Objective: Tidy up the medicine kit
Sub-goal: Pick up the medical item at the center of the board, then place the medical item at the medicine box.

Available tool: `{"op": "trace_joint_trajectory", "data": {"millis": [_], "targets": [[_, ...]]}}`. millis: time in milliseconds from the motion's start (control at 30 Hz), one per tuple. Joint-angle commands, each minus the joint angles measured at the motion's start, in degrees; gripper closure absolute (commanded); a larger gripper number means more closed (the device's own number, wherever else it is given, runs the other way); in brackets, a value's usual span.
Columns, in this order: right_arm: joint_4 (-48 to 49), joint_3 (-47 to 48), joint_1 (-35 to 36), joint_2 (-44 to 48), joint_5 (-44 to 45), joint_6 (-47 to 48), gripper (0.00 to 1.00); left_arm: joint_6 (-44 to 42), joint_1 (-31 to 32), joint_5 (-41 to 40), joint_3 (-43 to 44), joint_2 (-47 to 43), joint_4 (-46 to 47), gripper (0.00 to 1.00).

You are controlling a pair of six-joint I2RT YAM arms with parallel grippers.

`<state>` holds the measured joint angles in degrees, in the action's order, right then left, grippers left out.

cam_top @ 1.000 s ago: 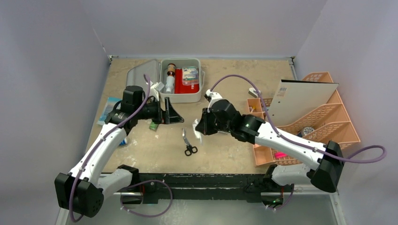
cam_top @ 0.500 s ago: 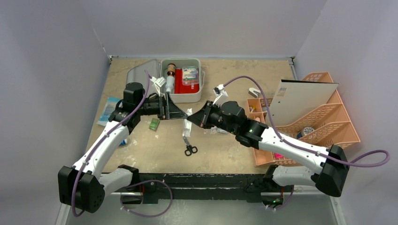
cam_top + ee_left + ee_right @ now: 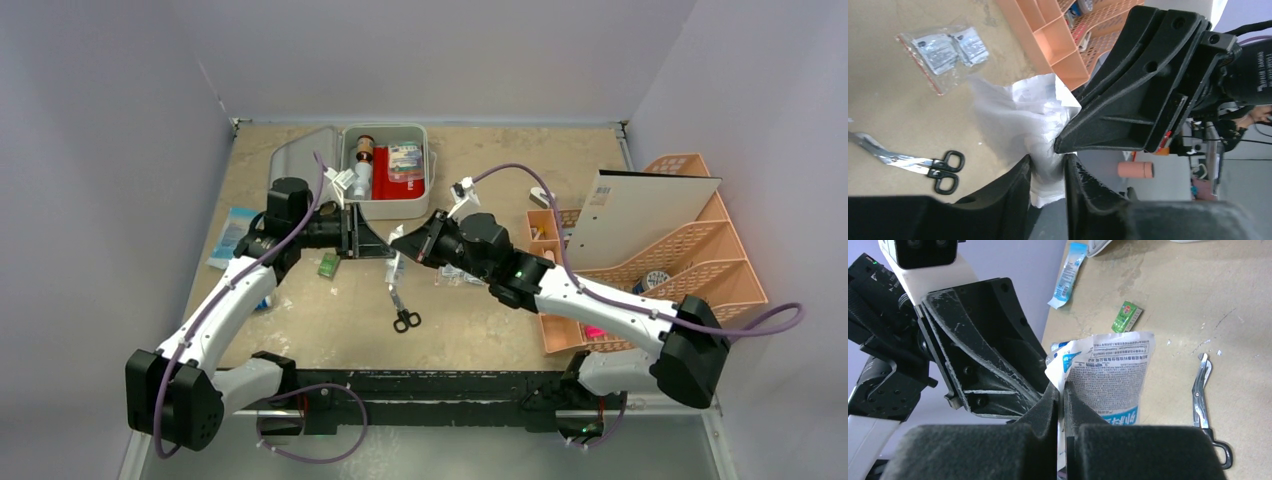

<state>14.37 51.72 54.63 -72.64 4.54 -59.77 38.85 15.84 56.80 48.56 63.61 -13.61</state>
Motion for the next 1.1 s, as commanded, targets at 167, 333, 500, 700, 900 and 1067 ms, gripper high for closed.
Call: {"op": "trace_joint_trajectory", "data": {"millis": [167, 333, 500, 700, 900, 1067], "targets": [[1.98, 0.69, -0.16, -0.52, 0.50, 0.06, 1.00, -7.26, 0.23, -5.26, 4.12, -0.43, -8.67, 0.95], [-2.95, 0.35, -0.16, 3.56, 2.05, 2.56, 0.80, -7.18, 0.25, -8.69, 6.63, -1.27, -11.81, 1.00], [-9.99, -0.37, -0.11, 9.06, 5.95, 7.41, 0.48, -11.60, 0.25, -20.15, 14.37, 1.23, -21.75, 1.00], [-16.60, -3.24, -0.12, 12.58, 5.67, 14.64, 0.12, -15.99, 0.25, -32.74, 25.20, 10.06, -24.29, 1.00], [-22.83, -1.94, -0.10, 15.86, 8.61, 23.32, 0.01, -19.30, 0.25, -38.98, 39.33, 25.78, -24.94, 0.99], [-26.34, -0.80, -0.10, 18.07, 9.92, 27.91, 0.01, -20.46, 0.42, -43.75, 49.51, 36.68, -25.36, 1.00]]}}
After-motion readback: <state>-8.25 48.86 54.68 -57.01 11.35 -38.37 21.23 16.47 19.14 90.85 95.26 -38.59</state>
